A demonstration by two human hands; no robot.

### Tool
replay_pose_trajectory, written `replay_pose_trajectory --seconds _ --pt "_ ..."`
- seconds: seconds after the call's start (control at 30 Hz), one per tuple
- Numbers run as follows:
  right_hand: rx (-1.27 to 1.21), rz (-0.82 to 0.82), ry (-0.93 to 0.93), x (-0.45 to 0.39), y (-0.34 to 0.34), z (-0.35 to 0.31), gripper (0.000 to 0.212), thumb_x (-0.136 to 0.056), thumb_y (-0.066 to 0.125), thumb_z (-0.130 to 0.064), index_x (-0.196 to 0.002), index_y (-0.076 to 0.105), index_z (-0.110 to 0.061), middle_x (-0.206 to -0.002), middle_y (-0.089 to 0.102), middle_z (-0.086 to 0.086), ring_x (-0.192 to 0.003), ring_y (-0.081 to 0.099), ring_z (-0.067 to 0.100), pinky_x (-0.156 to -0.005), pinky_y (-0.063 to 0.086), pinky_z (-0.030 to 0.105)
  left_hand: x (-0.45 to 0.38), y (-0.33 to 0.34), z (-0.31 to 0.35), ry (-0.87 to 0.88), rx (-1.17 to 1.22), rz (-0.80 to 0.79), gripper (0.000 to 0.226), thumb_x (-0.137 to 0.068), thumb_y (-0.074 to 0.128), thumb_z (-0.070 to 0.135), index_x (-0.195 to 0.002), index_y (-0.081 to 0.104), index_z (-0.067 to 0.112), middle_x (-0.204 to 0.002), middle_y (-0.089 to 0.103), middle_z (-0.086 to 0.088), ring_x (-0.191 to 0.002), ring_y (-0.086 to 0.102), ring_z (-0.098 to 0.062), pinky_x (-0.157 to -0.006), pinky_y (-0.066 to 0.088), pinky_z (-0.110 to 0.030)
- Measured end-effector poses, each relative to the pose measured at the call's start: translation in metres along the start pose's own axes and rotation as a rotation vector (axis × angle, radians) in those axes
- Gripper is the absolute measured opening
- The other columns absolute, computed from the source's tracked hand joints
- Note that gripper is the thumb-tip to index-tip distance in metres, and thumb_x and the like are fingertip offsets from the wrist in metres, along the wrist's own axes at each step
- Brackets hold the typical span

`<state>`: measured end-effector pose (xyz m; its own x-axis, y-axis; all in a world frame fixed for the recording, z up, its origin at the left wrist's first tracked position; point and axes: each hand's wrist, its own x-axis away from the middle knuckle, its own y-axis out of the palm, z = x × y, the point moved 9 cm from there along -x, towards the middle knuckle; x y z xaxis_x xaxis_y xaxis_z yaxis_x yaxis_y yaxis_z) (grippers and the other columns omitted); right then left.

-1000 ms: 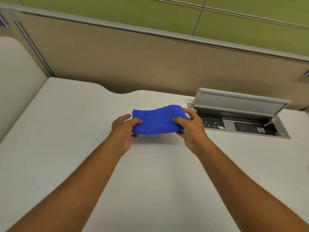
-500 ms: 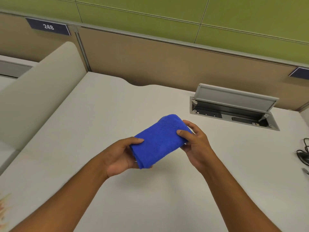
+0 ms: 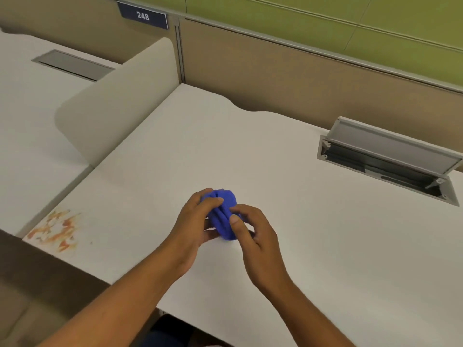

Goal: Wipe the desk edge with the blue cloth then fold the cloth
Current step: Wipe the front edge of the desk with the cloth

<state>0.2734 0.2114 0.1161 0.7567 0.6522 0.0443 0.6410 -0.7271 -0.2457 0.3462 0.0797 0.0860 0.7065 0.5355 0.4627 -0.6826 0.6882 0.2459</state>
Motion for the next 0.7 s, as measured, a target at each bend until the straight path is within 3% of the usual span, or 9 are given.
replay_pose_trajectory --seconds 0.1,0.17,0.27,0.33,0.4,0.47,0.57,0.63,0.7 --pt "0.057 -0.008 -0.017 0.0 0.017 -0.007 0.021 -0.109 0.053 -0.033 -0.122 0.069 -0.033 -0.124 0.067 -0.019 -0.119 0.062 0.0 -0.09 0.048 0.011 0.004 -0.025 0.004 0.043 -0.008 0.057 0.055 -0.096 0.069 0.017 -0.146 0.049 0.026 -0.134 0.07 -0.005 -0.11 0.076 -0.025 -0.087 0.062 -0.037" --pt "0.104 -0.013 -0.047 -0.005 0.028 -0.013 0.024 -0.111 0.051 -0.022 -0.119 0.072 -0.031 -0.121 0.07 -0.017 -0.115 0.065 0.003 -0.088 0.048 0.011 0.003 -0.042 0.006 0.056 -0.065 0.081 0.074 -0.08 0.075 0.022 -0.148 0.044 0.027 -0.14 0.062 0.001 -0.116 0.071 -0.022 -0.094 0.06 -0.039" --pt "0.177 -0.043 -0.052 -0.023 0.051 -0.021 0.022 -0.107 0.06 -0.024 -0.125 0.067 -0.035 -0.115 0.072 -0.018 -0.109 0.066 0.003 -0.085 0.048 0.014 -0.001 -0.072 0.017 0.076 -0.18 0.089 0.075 -0.065 0.069 0.029 -0.137 0.048 0.03 -0.137 0.059 0.005 -0.116 0.067 -0.014 -0.094 0.058 -0.036" --pt "0.312 -0.106 -0.081 -0.04 0.072 -0.029 0.047 -0.101 0.068 -0.037 -0.143 0.05 -0.044 -0.123 0.065 -0.024 -0.12 0.057 0.001 -0.092 0.044 0.013 -0.008 -0.09 0.03 0.095 -0.289 0.024 0.084 -0.059 0.076 0.038 -0.138 0.047 0.037 -0.134 0.06 0.006 -0.112 0.069 -0.013 -0.088 0.061 -0.034" --pt "0.407 -0.295 -0.073 -0.058 0.1 -0.033 0.078 -0.096 0.071 -0.048 -0.159 0.025 -0.049 -0.15 0.046 -0.026 -0.141 0.039 -0.003 -0.104 0.035 0.01 -0.015 -0.107 0.048 0.132 -0.429 -0.087 0.104 -0.053 0.081 0.049 -0.148 0.037 0.05 -0.13 0.059 0.012 -0.108 0.07 -0.012 -0.084 0.064 -0.033" --pt "0.379 -0.513 -0.015 -0.076 0.129 -0.034 0.094 -0.093 0.077 -0.048 -0.163 0.014 -0.049 -0.164 0.034 -0.025 -0.149 0.032 -0.007 -0.106 0.032 0.004 -0.022 -0.126 0.066 0.187 -0.525 -0.198 0.114 -0.057 0.081 0.046 -0.152 0.021 0.062 -0.126 0.058 0.019 -0.1 0.072 -0.01 -0.078 0.065 -0.03" --pt "0.28 -0.646 0.074 -0.098 0.163 -0.044 0.094 -0.087 0.086 -0.037 -0.161 0.029 -0.045 -0.15 0.057 -0.016 -0.14 0.052 0.002 -0.106 0.046 0.014 -0.033 -0.156 0.095 0.256 -0.518 -0.269 0.112 -0.064 0.078 0.03 -0.149 0.018 0.07 -0.133 0.054 0.019 -0.089 0.075 -0.019 -0.071 0.064 -0.032" --pt "0.243 -0.549 0.045 -0.115 0.178 -0.056 0.072 -0.084 0.09 -0.031 -0.146 0.053 -0.038 -0.132 0.07 -0.013 -0.125 0.066 0.009 -0.1 0.056 0.026 -0.043 -0.179 0.11 0.279 -0.408 -0.257 0.106 -0.067 0.084 0.027 -0.147 0.028 0.068 -0.14 0.053 0.012 -0.093 0.078 -0.022 -0.076 0.064 -0.035" --pt "0.188 -0.389 0.005 -0.129 0.189 -0.067 0.046 -0.083 0.091 -0.032 -0.122 0.068 -0.034 -0.114 0.077 -0.011 -0.107 0.074 0.011 -0.086 0.06 0.026 -0.054 -0.202 0.118 0.267 -0.228 -0.246 0.101 -0.066 0.094 0.027 -0.145 0.041 0.061 -0.14 0.057 0.003 -0.104 0.078 -0.026 -0.085 0.062 -0.037"
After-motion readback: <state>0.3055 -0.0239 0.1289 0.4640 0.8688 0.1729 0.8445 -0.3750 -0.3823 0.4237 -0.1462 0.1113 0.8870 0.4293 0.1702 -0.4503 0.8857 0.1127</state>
